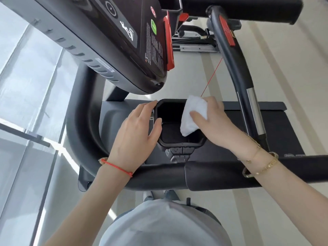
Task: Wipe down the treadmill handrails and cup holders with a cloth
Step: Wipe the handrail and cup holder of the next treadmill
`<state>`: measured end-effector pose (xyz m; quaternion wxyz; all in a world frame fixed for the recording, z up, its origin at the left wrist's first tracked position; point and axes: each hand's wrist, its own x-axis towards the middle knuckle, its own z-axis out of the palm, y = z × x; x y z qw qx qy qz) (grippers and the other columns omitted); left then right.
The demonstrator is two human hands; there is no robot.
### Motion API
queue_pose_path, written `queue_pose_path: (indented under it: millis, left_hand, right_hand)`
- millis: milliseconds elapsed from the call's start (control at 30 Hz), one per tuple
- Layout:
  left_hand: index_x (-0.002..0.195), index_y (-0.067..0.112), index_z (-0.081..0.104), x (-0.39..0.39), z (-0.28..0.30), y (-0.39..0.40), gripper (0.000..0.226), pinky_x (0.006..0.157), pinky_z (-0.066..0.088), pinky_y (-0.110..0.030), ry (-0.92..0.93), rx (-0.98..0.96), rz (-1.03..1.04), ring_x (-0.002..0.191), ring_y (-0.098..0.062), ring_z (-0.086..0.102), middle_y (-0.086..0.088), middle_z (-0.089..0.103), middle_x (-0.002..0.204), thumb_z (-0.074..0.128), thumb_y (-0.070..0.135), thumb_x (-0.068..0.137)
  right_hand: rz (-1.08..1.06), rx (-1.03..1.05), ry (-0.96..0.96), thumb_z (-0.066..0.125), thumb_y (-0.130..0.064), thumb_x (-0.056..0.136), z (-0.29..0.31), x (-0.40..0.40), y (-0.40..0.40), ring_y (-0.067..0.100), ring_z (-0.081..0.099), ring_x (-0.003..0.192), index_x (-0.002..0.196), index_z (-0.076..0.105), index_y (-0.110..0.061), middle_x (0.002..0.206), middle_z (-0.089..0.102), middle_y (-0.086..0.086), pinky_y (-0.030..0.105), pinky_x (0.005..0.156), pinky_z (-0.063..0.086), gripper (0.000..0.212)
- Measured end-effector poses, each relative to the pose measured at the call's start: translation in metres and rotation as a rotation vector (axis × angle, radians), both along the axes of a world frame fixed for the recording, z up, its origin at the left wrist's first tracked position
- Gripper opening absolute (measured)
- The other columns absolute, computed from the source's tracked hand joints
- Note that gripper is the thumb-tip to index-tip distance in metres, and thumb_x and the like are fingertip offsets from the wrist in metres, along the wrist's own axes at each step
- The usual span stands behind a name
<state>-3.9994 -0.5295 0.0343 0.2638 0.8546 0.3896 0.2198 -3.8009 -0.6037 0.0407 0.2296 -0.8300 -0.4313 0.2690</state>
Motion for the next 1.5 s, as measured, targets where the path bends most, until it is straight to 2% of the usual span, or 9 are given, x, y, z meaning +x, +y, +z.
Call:
queue_pose_path:
  millis: [133, 300, 633, 800, 933, 1067, 1267, 1400, 1500]
  left_hand:
    - [0.139, 0.01, 0.048, -0.001, -0.001, 0.001, 0.044, 0.095, 0.047, -0.039, -0.011, -0.009, 0.001, 0.114, -0.022, 0.057, -0.005, 0.06, 0.125, 0.052, 0.024, 0.097]
    - [0.14, 0.011, 0.048, -0.001, -0.003, 0.003, 0.046, 0.093, 0.05, -0.038, -0.022, -0.015, -0.007, 0.113, -0.021, 0.059, -0.004, 0.059, 0.125, 0.05, 0.027, 0.097]
    - [0.14, 0.011, 0.048, 0.0, -0.003, 0.003, 0.046, 0.095, 0.049, -0.038, -0.02, -0.003, 0.003, 0.111, -0.021, 0.059, -0.004, 0.061, 0.122, 0.05, 0.026, 0.097]
    - [0.142, 0.012, 0.047, 0.001, -0.002, -0.002, 0.047, 0.09, 0.051, -0.043, 0.001, 0.008, 0.043, 0.105, -0.022, 0.061, -0.005, 0.063, 0.115, 0.051, 0.026, 0.097]
    - [0.143, 0.016, 0.046, 0.002, 0.0, -0.011, 0.048, 0.085, 0.051, -0.046, -0.003, -0.002, 0.074, 0.097, -0.026, 0.062, -0.005, 0.062, 0.109, 0.052, 0.026, 0.097]
    - [0.143, 0.014, 0.046, 0.001, -0.002, -0.014, 0.049, 0.088, 0.051, -0.045, 0.007, -0.011, 0.132, 0.102, -0.024, 0.063, -0.003, 0.062, 0.118, 0.053, 0.028, 0.096]
    - [0.141, 0.011, 0.049, 0.006, 0.0, -0.015, 0.048, 0.091, 0.05, -0.04, 0.024, -0.005, 0.149, 0.104, -0.023, 0.063, -0.005, 0.064, 0.117, 0.056, 0.027, 0.096]
    - [0.14, 0.015, 0.051, 0.006, 0.001, -0.015, 0.046, 0.088, 0.049, -0.033, 0.037, 0.01, 0.163, 0.102, -0.02, 0.063, -0.001, 0.066, 0.115, 0.056, 0.029, 0.096]
    - [0.135, 0.015, 0.056, 0.005, -0.001, -0.016, 0.044, 0.087, 0.045, -0.023, 0.059, 0.028, 0.191, 0.101, -0.018, 0.065, 0.0, 0.068, 0.114, 0.057, 0.032, 0.095]
  right_hand:
    - [-0.043, -0.089, 0.029, 0.042, -0.055, 0.094, -0.003, -0.018, -0.042, 0.008, 0.053, 0.081, 0.119, 0.031, -0.023, 0.117, 0.034, -0.002, 0.024, 0.061, 0.039, 0.042]
    - [-0.06, -0.024, -0.014, 0.044, -0.042, 0.1, 0.005, -0.012, -0.007, 0.012, 0.049, 0.082, 0.135, 0.032, -0.01, 0.125, 0.034, 0.005, 0.019, 0.06, 0.036, 0.049]
    - [-0.015, -0.03, -0.062, 0.046, -0.044, 0.098, -0.003, -0.017, -0.027, 0.022, 0.048, 0.1, 0.136, 0.025, -0.015, 0.122, 0.027, -0.001, 0.023, 0.06, 0.033, 0.052]
    - [0.201, 0.091, -0.185, 0.05, -0.04, 0.097, -0.002, 0.01, 0.01, 0.019, 0.047, 0.102, 0.14, 0.035, -0.019, 0.13, 0.035, 0.0, 0.026, 0.069, 0.033, 0.05]
    - [0.52, 0.151, -0.131, 0.057, -0.035, 0.096, 0.009, 0.026, 0.046, 0.019, 0.053, 0.108, 0.133, 0.048, -0.02, 0.124, 0.046, -0.002, 0.034, 0.088, 0.041, 0.042]
    - [0.757, 0.131, -0.229, 0.056, -0.037, 0.096, 0.012, 0.03, 0.057, 0.015, 0.049, 0.111, 0.133, 0.045, -0.025, 0.127, 0.043, -0.009, 0.035, 0.093, 0.043, 0.041]
    - [0.96, 0.349, -0.395, 0.056, -0.027, 0.098, 0.015, 0.038, 0.025, 0.023, 0.021, 0.148, 0.15, 0.03, -0.009, 0.157, 0.027, 0.004, 0.044, 0.122, 0.018, 0.061]
    - [0.976, 0.354, -0.235, 0.064, -0.02, 0.094, 0.016, 0.03, 0.042, 0.011, 0.012, 0.15, 0.152, 0.023, -0.01, 0.163, 0.012, 0.002, 0.03, 0.123, 0.015, 0.072]
    - [0.887, 0.378, -0.186, 0.066, -0.023, 0.092, 0.011, 0.033, 0.05, 0.01, 0.019, 0.145, 0.15, 0.025, -0.012, 0.157, 0.016, 0.003, 0.022, 0.117, 0.024, 0.072]
